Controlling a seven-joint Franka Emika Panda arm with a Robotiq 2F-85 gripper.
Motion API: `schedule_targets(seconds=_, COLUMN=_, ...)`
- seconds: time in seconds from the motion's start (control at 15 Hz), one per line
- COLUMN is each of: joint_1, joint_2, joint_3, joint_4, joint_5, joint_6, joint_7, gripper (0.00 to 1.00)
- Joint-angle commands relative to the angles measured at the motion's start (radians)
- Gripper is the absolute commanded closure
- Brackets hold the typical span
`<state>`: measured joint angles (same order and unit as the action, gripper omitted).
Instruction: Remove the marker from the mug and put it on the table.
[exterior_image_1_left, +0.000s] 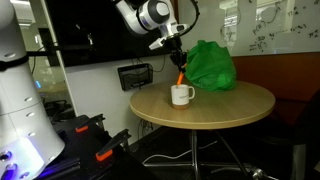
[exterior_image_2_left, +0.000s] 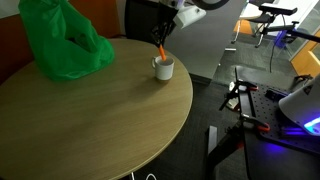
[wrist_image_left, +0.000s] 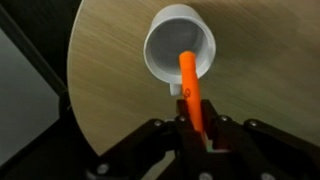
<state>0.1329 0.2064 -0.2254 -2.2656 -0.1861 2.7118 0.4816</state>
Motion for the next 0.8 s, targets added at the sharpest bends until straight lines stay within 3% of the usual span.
schedule_targets(seconds=0.0, joint_1=-0.055, joint_2=-0.099, joint_3=0.096, joint_4=-0.060, joint_5=0.124, joint_6=-0.043, joint_7=-0.096, gripper=0.95)
schedule_targets(seconds=0.2, joint_1=-0.074, joint_2=-0.122, joint_3=0.187, joint_4=-0.089, joint_5=0.328, joint_6=-0.055, joint_7=-0.250, gripper=0.95)
schedule_targets(seconds=0.33, joint_1=-0.077, joint_2=-0.087, joint_3=0.242, joint_4=-0.064, joint_5=0.473, joint_6=-0.135, joint_7=-0.354, gripper=0.95)
schedule_targets(seconds=0.53, joint_1=-0.058, joint_2=0.000, joint_3=0.256, joint_4=-0.009, joint_5=0.438, joint_6=-0.263, joint_7=-0.279, gripper=0.95)
schedule_targets(seconds=0.73, joint_1=-0.042, joint_2=0.103, joint_3=0.249, joint_4=0.038, joint_5=0.387, joint_6=-0.295, joint_7=-0.215, gripper=0.95)
